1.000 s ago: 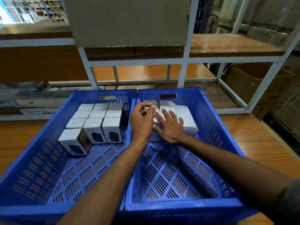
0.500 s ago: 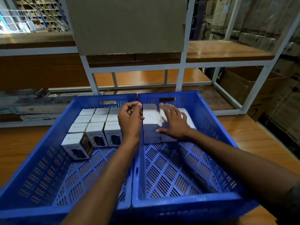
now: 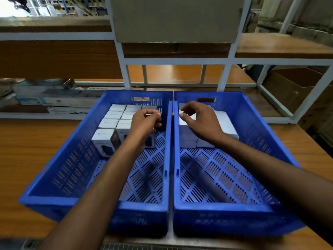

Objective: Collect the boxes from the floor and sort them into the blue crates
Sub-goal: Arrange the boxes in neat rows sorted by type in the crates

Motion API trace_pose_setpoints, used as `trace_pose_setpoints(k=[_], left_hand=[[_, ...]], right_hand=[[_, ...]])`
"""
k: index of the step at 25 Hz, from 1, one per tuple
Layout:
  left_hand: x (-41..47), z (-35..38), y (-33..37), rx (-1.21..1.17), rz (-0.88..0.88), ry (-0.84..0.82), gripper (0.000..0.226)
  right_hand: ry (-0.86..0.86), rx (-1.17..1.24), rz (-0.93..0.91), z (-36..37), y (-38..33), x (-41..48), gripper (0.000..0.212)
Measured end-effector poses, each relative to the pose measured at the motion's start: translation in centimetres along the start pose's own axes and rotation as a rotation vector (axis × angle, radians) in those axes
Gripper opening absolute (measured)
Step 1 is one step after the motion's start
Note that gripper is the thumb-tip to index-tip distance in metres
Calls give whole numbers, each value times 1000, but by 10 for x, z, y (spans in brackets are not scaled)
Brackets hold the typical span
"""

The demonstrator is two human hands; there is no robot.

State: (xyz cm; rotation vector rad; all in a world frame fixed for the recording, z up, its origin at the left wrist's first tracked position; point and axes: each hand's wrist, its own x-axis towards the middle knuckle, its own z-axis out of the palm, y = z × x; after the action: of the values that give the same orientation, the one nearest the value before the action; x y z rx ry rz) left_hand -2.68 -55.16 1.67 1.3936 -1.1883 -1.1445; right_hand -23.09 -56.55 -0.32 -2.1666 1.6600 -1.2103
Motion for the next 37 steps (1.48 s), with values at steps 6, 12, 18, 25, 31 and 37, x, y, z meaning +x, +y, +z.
trace_pose_setpoints(k=[6, 12, 18, 25, 31, 37], left_hand=[[-43, -37, -10, 670, 88, -458, 53], [-58, 21, -33, 320, 21, -346, 77], [-55, 36, -29, 214, -42, -301, 79], [-4, -58, -26, 655, 91, -405, 37], [72, -144, -60, 1616, 147, -432, 113], [92, -161, -87, 1739, 246, -446, 95]], right_hand=[[-275, -27, -194, 41, -38, -17, 24], [-202, 90, -94, 59, -14, -21, 32], [-248, 47, -106, 54, -14, -12, 32], [-337, -184, -168, 51, -50, -2, 28], [-770, -495, -45, 115, -90, 22, 63], [-798, -562, 122, 152, -100, 26, 84]])
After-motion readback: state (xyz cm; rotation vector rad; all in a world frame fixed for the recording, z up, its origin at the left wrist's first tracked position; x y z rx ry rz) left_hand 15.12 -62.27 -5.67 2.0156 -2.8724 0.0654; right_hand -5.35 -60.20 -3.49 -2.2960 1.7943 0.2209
